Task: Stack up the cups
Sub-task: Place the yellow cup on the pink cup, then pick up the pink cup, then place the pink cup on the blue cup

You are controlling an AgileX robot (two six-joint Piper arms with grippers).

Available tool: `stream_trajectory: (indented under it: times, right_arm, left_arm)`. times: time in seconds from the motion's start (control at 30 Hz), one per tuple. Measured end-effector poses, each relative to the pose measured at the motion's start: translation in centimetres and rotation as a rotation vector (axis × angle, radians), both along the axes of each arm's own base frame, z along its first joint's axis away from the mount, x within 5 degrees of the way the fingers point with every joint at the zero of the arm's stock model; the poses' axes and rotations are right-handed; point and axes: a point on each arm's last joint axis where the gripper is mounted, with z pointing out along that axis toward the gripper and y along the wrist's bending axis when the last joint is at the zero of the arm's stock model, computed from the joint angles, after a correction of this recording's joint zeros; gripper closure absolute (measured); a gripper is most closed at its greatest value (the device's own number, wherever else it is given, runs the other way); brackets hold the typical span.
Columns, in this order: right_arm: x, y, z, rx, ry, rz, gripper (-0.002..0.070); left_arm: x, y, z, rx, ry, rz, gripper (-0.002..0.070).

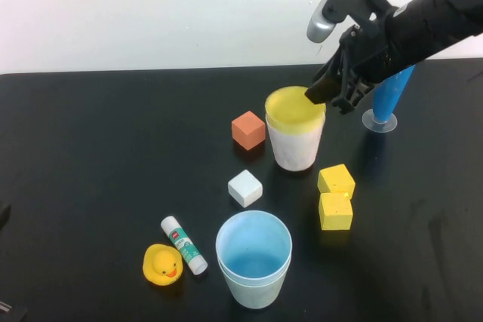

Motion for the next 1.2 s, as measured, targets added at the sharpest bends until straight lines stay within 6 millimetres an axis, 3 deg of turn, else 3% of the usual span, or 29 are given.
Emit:
stream_trajectory:
  times: [0.17,0.53,0.67,0.77,0.87,1.0,1.2]
  right_arm:
    - [-0.1,0.1,0.0,0.009,0.015,0.002,0.0338]
    - [1.3,0.7,-4.4,0.009,0.124,-0.018,0.0325]
    - [1.5,0.8,-5.4,0.016,0.152,-0.021,0.0427]
    - [1.6,1.2,-5.0,0.066,0.164,-0.031,0.0578]
    - [2.0,1.8,-3.1,0.15,0.153,-0.042,0.0616]
    - [1.9,2.6,1.4,0.239,0.137,0.015,0.0617]
    - [-2.6,4.4,8.6,0.125,0.108,0.137,0.0618]
  left_arm:
    - [0.0,0.0,0.0,-0.013,0.003,0.003,0.0673]
    - [0.0,0.0,0.0,-0.016,0.004,0.004,0.0673]
    - [0.0,0.0,0.0,-0.016,0.004,0.004,0.0673]
    - [0.0,0.0,0.0,-0.016,0.004,0.004,0.0673]
    - [0.0,0.0,0.0,-0.017,0.004,0.005,0.0673]
    - [0.0,0.0,0.0,-0.017,0.004,0.005,0.0673]
    - [0.0,0.0,0.0,-0.02,0.002,0.002,0.0673]
